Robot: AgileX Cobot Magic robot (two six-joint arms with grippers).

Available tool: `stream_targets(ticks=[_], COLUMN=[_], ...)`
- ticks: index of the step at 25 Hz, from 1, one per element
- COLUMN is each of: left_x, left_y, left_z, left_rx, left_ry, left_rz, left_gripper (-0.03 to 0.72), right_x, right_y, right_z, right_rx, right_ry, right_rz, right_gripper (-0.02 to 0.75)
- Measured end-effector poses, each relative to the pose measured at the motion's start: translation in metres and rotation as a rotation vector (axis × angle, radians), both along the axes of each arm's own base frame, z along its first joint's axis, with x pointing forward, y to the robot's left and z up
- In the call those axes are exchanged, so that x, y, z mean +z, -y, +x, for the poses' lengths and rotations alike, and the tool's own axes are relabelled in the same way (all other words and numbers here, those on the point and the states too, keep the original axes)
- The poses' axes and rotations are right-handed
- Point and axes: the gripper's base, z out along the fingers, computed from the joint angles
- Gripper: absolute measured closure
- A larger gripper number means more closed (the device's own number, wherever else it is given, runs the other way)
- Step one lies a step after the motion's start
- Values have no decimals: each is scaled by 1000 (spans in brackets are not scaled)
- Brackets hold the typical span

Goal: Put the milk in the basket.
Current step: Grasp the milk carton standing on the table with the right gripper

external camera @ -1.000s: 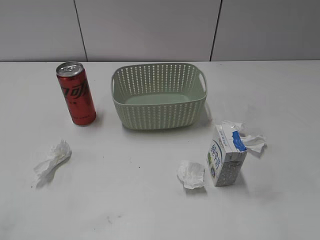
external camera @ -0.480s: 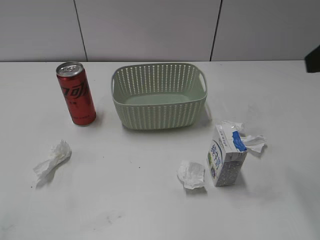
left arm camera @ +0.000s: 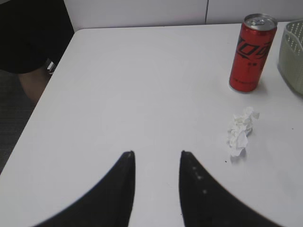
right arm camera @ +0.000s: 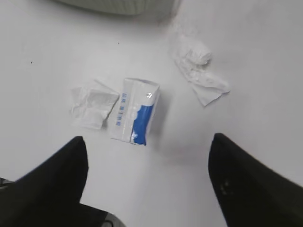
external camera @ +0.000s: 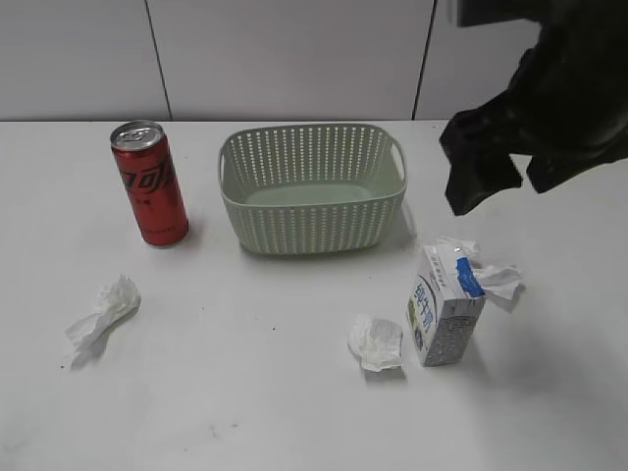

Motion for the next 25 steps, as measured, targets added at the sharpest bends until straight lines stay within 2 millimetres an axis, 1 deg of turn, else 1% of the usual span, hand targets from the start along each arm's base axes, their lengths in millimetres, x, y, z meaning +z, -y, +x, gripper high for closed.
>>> stream_targets(ticks=[3, 9, 18, 23, 25], left_x=[0, 0, 0, 0, 0], left_y=[0, 0, 0, 0, 0], left_z=[0, 0, 0, 0, 0], left_rx=[0, 0, 0, 0, 0], left_ry=[0, 0, 0, 0, 0], left_rz=[0, 0, 0, 0, 0], left_gripper=[450, 450, 450, 450, 450], right_x=[-20, -59, -112, -139, -146], right_y=[-10, -22, -35, -39, -39], right_z=[8, 22, 41, 46, 47], right_rx=[-19, -56, -123, -135, -135], right_ry=[-75, -196, -269, -316, -329], right_rz=[-13, -53, -89, -123, -134], right_gripper=[129, 130, 132, 141, 142])
